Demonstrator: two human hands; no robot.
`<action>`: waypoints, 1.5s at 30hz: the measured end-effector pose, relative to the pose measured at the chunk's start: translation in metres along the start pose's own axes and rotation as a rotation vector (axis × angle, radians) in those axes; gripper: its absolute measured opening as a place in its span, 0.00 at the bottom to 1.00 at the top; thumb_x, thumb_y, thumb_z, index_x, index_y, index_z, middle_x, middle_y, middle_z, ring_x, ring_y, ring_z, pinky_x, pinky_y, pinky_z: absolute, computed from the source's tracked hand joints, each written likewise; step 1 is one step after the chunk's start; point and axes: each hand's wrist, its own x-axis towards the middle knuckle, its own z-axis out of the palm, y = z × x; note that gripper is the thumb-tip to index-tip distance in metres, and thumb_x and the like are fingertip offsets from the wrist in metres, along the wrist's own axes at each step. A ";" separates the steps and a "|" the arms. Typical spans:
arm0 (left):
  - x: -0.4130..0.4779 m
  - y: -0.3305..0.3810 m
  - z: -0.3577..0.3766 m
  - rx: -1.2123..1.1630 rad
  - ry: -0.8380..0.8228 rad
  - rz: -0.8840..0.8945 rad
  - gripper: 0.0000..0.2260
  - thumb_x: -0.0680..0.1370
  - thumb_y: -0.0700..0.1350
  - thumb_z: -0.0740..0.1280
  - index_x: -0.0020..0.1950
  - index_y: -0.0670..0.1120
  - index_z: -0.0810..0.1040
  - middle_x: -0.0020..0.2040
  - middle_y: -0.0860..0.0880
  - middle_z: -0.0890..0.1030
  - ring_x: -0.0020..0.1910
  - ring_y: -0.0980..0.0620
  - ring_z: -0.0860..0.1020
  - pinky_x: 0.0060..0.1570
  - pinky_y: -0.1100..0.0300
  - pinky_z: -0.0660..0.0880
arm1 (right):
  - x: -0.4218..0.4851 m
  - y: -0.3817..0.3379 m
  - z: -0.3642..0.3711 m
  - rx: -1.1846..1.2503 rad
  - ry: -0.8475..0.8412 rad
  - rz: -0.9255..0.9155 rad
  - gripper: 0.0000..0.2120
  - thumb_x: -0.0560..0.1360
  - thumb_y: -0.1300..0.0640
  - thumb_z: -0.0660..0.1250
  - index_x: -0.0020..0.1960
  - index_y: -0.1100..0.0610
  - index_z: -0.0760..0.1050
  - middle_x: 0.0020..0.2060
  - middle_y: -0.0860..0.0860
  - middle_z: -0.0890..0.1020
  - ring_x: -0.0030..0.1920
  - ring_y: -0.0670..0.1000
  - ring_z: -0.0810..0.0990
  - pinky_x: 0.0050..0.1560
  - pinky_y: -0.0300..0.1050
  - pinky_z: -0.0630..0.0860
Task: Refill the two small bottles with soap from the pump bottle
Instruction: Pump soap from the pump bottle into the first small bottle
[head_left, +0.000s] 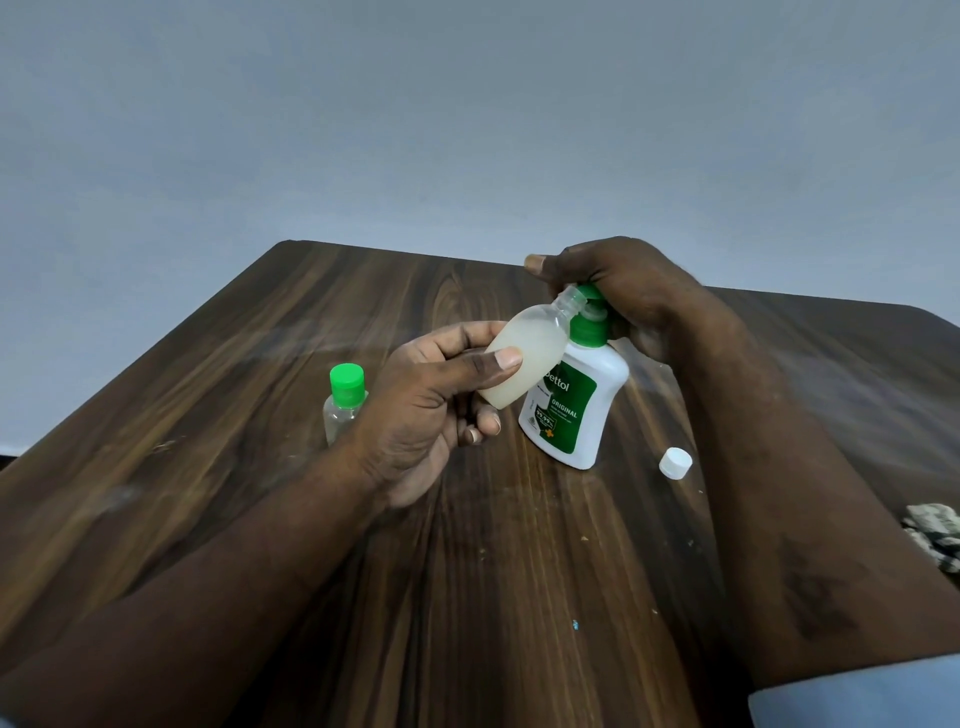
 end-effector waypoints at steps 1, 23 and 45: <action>0.000 0.000 0.000 -0.001 0.001 0.001 0.20 0.72 0.45 0.72 0.62 0.40 0.80 0.41 0.43 0.83 0.23 0.55 0.72 0.21 0.66 0.65 | 0.001 0.000 0.000 0.003 0.001 0.008 0.14 0.76 0.48 0.77 0.40 0.56 0.78 0.36 0.51 0.80 0.36 0.50 0.77 0.42 0.47 0.75; 0.000 0.000 0.001 -0.005 0.008 -0.008 0.19 0.72 0.44 0.72 0.62 0.40 0.80 0.40 0.44 0.83 0.23 0.55 0.72 0.21 0.66 0.64 | 0.000 0.002 0.004 0.011 -0.007 0.042 0.13 0.74 0.49 0.78 0.43 0.57 0.79 0.40 0.53 0.81 0.41 0.54 0.78 0.48 0.51 0.77; -0.001 0.001 0.000 -0.018 -0.008 0.002 0.18 0.72 0.44 0.72 0.60 0.41 0.81 0.41 0.44 0.83 0.23 0.55 0.73 0.21 0.66 0.64 | -0.002 0.001 0.003 0.065 -0.004 0.008 0.14 0.75 0.50 0.77 0.37 0.55 0.77 0.29 0.48 0.80 0.31 0.48 0.76 0.38 0.44 0.74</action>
